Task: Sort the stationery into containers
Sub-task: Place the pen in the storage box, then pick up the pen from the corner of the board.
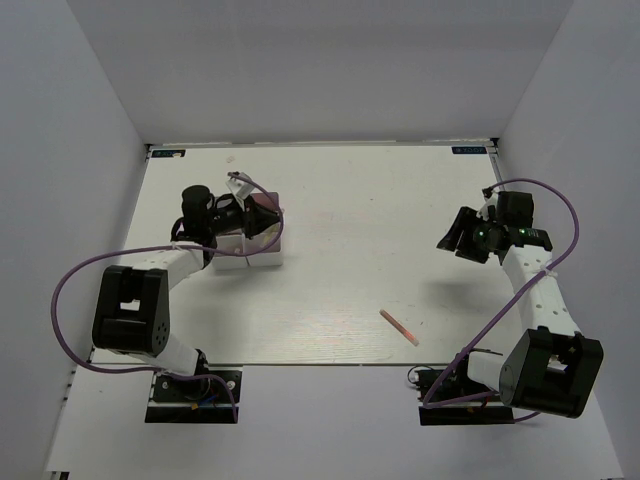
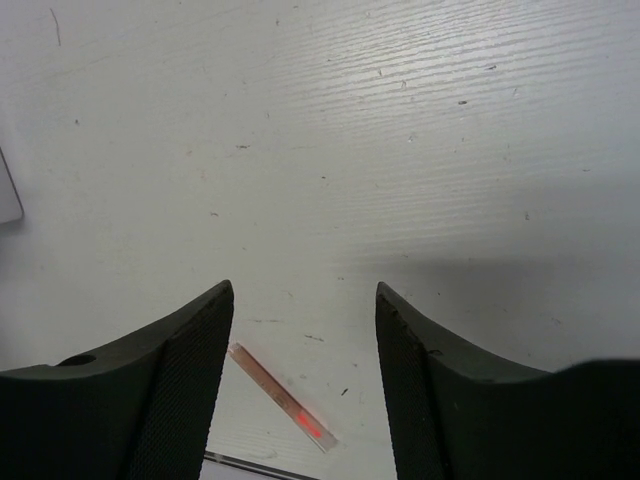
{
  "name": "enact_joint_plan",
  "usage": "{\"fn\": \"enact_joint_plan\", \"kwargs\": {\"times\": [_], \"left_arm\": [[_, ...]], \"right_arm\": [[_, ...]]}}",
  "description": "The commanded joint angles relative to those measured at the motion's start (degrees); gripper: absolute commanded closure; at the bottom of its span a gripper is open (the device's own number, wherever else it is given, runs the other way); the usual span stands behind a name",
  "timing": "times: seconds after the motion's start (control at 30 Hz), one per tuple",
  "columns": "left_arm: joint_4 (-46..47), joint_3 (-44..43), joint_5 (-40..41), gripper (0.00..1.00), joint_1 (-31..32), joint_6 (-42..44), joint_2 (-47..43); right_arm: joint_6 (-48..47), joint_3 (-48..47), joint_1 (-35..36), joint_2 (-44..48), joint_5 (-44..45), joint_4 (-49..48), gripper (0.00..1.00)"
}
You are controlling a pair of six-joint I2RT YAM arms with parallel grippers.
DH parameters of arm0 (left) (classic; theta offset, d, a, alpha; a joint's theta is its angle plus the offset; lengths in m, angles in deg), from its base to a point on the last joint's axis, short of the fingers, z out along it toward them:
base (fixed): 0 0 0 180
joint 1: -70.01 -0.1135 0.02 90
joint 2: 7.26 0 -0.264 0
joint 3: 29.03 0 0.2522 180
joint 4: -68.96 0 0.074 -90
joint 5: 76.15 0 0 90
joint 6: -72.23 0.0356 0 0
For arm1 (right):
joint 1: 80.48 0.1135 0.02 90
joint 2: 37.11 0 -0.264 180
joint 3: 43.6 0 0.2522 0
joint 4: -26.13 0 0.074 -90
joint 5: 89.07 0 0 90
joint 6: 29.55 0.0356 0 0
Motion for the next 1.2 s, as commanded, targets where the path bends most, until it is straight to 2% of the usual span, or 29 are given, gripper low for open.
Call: {"fn": "enact_joint_plan", "kwargs": {"times": [0.0, 0.03, 0.07, 0.13, 0.17, 0.2, 0.27, 0.3, 0.4, 0.47, 0.57, 0.6, 0.67, 0.7, 0.73, 0.77, 0.8, 0.83, 0.87, 0.9, 0.93, 0.97, 1.0, 1.03, 1.07, 1.1, 1.13, 1.17], "left_arm": [[4.35, 1.91, -1.14, 0.99, -0.26, 0.85, -0.52], [4.09, 2.87, -0.35, 0.99, -0.35, 1.81, -0.52], [4.17, 3.23, 0.26, 0.99, -0.35, 2.17, -0.6], [3.83, 4.45, 1.5, 0.93, -0.35, 3.13, -0.52], [3.91, 4.81, 2.37, 0.88, -0.35, 3.66, -0.69], [3.91, 5.42, 2.55, 0.78, -0.26, 4.01, -0.87], [5.14, 6.57, 3.34, 0.7, -0.35, 3.93, -1.04], [5.32, 7.01, 3.69, 0.57, -0.26, 4.02, -1.48], [4.45, 7.71, 5.19, 0.53, -0.35, 5.07, -2.62], [3.13, 7.45, 5.63, 0.4, -0.44, 5.86, -3.42], [2.94, 7.54, 6.07, 0.4, -0.79, 4.99, -4.64], [3.21, 7.45, 7.03, 0.42, -0.88, 4.2, -5.34], [2.34, 5.97, 7.82, 0.76, -1.23, -1.05, -8.15], [0.68, 5.0, 10.0, 0.95, -1.4, -3.86, -10.34], [-5.52, 2.29, 11.24, 1.0, -1.14, -5.98, -11.49], [-14.28, -0.61, 12.48, 1.0, 0.16, -6.52, -14.55], [-18.89, -2.38, 18.23, 1.0, 1.22, -7.75, -17.89], [-32.34, -6.31, 27.25, 1.0, 4.28, -8.19, -19.31], [-42.91, -10.35, 34.04, 0.87, 7.01, -8.46, -22.2], [-52.5, -11.78, 36.98, 0.68, 9.12, -11.33, -23.01], [-57.3, -14.58, 49.02, 0.48, 10.36, -13.36, -23.97], [-61.09, -14.35, 52.53, 0.36, 11.5, -15.39, -25.9], [-69.22, -13.91, 54.13, 0.34, 13.95, -17.67, -28.27], [-70.61, -9.12, 57.45, 0.29, 14.41, -18.65, -29.77], [-70.62, -6.64, 58.79, 0.2, 15.29, -20.57, -36.66], [-70.01, -4.0, 59.59, 0.14, 15.03, -21.11, -39.08], [-69.48, 3.51, 61.16, 0.08, 15.03, -22.25, -44.15], [-68.52, 5.67, 63.62, 0.01, 15.12, -22.44, -46.46]], "right_arm": [[-0.75, 0.39, -0.32, -0.33, -1.39, -1.41, 0.37], [-1.1, 0.39, -0.31, -0.41, -2.09, -1.32, 0.32], [-1.28, 0.48, -0.31, -0.24, -2.62, -1.24, 0.32], [-1.37, 0.39, -0.4, -0.33, -2.8, -1.41, 0.32], [-1.46, 0.57, -0.4, -0.33, -2.8, -1.41, 0.32], [-1.54, 0.48, -0.32, -0.24, -2.98, -1.41, 0.32], [-1.81, 0.48, -0.49, -0.33, -3.15, -1.5, 0.32], [-1.63, 0.57, -0.49, -0.24, -3.15, -1.5, 0.32], [-1.72, 0.57, -0.49, -0.33, -3.33, -1.59, 0.32], [-1.72, 0.57, -0.58, -0.41, -3.5, -1.5, 0.32], [-1.98, 0.66, -0.58, -0.24, -3.68, -1.33, 0.32], [-2.77, 0.74, -0.75, 0.2, -4.2, -1.5, 0.32], [-4.7, 1.18, -0.75, 0.37, -6.48, -1.58, 0.56], [-11.67, 2.31, -0.41, 0.38, -14.59, -1.76, 0.71], [-15.48, 2.5, -0.14, 0.11, -17.71, -1.76, 1.0], [-18.65, 2.5, 0.38, -0.93, -20.7, 0.15, 1.0], [-24.95, 2.07, 1.43, -1.9, -26.04, 3.3, 1.0], [-27.36, -1.07, 2.4, -4.87, -27.31, 6.38, 1.0], [-29.65, -5.8, 4.67, -7.94, -28.11, 17.38, 0.82], [-36.2, -7.33, 5.74, -9.54, -29.33, 19.92, 0.76], [-37.39, -8.73, 10.45, -11.99, -28.56, 21.25, 0.71], [-38.88, -8.4, 12.24, -12.45, -24.99, 21.27, 0.59], [-39.86, -7.88, 14.08, -12.54, -22.95, 20.92, 0.54], [-41.26, -6.56, 19.23, -12.98, -17.97, 20.48, 0.49], [-41.45, -5.16, 20.76, -12.98, -16.35, 19.26, 0.44], [-41.27, -4.36, 22.61, -12.9, -14.86, 18.46, 0.42], [-41.1, -3.22, 26.37, -12.72, -13.36, 16.63, 0.42], [-39.44, -1.91, 29.8, -12.46, -8.21, 15.74, 0.41]]}}
